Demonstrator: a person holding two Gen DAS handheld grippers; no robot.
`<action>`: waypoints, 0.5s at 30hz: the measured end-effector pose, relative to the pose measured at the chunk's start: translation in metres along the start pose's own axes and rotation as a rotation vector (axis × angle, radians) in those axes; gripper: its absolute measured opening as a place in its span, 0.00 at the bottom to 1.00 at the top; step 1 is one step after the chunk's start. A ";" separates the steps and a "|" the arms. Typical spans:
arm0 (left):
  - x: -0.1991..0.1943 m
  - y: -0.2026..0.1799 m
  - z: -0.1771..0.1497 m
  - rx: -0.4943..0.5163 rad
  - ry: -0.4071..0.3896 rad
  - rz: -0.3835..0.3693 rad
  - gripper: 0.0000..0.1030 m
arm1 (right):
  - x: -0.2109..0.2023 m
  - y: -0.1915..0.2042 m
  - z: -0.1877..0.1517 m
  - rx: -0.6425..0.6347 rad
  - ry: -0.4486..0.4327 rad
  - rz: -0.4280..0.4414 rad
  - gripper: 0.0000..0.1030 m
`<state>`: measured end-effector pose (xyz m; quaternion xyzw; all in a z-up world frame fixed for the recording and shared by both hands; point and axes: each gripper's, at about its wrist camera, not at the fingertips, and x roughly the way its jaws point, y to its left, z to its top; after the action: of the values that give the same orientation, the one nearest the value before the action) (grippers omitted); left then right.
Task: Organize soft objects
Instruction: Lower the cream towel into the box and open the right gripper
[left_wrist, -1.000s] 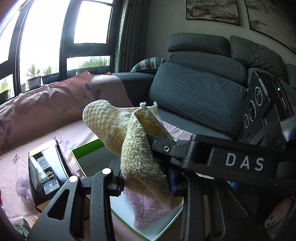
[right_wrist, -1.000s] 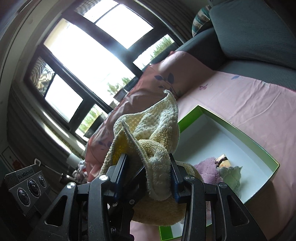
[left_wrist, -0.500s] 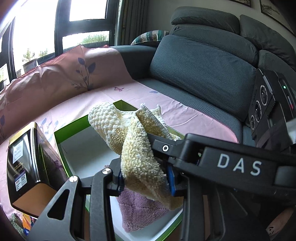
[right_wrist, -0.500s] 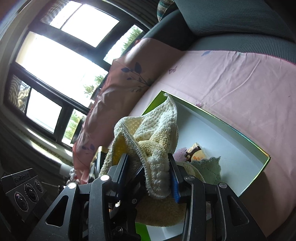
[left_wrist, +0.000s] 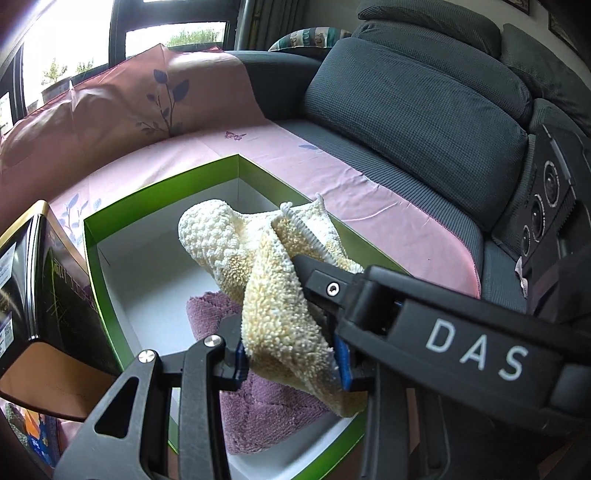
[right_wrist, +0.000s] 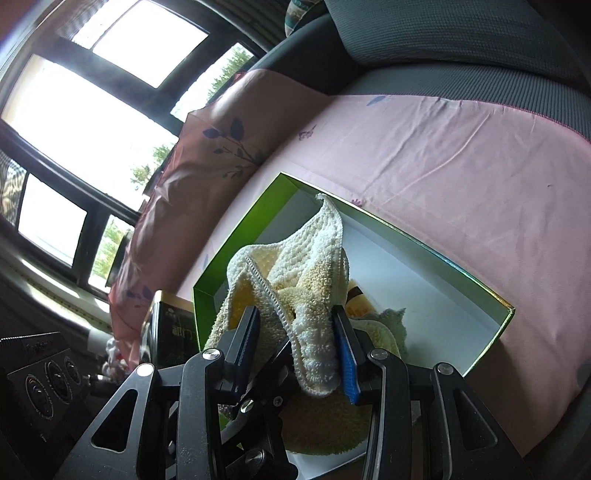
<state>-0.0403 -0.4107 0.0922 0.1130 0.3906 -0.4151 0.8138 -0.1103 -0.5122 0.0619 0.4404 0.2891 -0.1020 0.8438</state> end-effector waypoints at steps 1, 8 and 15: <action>0.002 0.001 0.000 -0.008 0.011 0.005 0.34 | 0.000 0.001 0.000 -0.003 0.000 -0.009 0.41; 0.014 0.008 -0.006 -0.043 0.060 0.011 0.38 | 0.000 0.004 -0.001 -0.011 -0.001 -0.038 0.41; 0.017 0.011 -0.007 -0.067 0.060 0.018 0.52 | 0.000 0.007 -0.001 -0.021 -0.007 -0.075 0.41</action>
<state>-0.0294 -0.4099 0.0741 0.1014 0.4274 -0.3908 0.8089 -0.1083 -0.5074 0.0662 0.4199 0.3038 -0.1321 0.8449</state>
